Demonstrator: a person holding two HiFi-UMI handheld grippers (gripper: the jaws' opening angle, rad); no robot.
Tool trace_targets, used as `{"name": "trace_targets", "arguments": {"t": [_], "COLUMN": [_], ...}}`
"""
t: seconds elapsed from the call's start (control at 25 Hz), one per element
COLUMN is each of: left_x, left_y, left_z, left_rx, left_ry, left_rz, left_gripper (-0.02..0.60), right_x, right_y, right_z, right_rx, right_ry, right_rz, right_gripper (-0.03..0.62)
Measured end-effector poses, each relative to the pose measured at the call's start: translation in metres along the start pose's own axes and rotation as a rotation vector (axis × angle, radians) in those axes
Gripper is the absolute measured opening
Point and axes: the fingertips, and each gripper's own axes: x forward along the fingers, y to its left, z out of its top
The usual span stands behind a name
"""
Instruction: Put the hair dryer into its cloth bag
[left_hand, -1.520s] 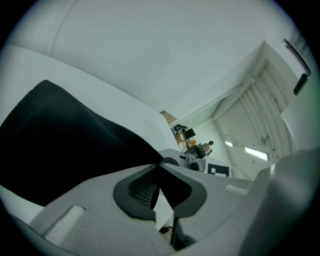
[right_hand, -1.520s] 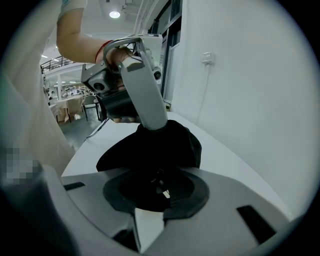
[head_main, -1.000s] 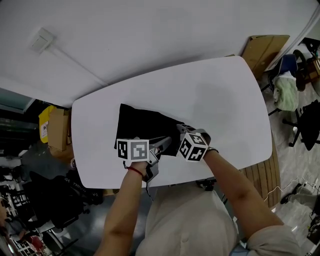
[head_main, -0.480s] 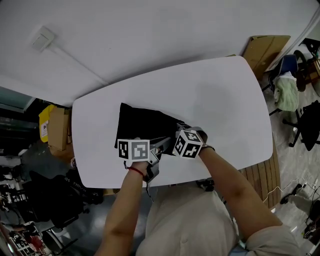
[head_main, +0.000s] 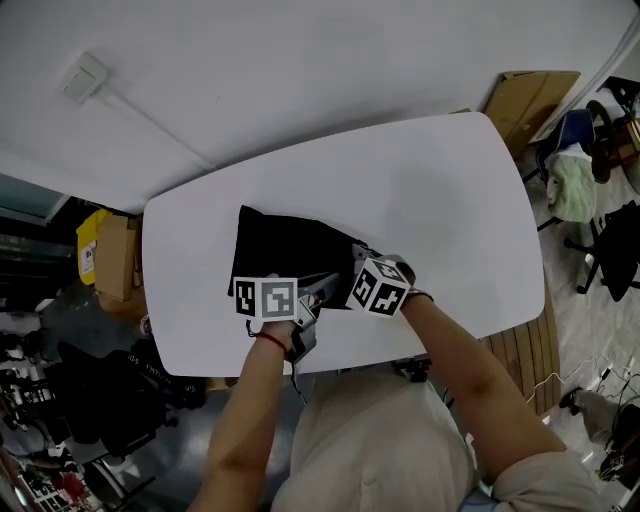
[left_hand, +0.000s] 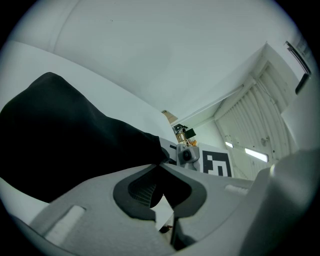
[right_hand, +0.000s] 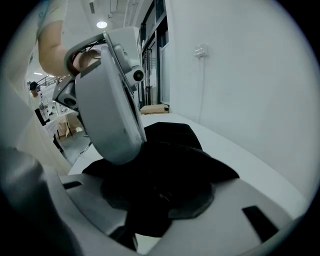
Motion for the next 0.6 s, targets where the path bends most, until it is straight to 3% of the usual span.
{"name": "trace_targets", "arguments": {"t": [0.28,0.6], "left_x": [0.002,0.009], "left_y": [0.003,0.002], "left_z": [-0.002,-0.001], "left_rx": [0.003,0.009], "left_ry": [0.007,0.019], "left_rz": [0.003,0.003], "left_gripper": [0.021,0.021], "right_x": [-0.018,-0.051], "right_y": [0.003,0.001], "right_z": [-0.012,-0.023], "right_rx": [0.016,0.124], "right_ry": [0.017,-0.019], "right_rz": [-0.006,-0.078], "right_gripper": [0.179,0.179]}}
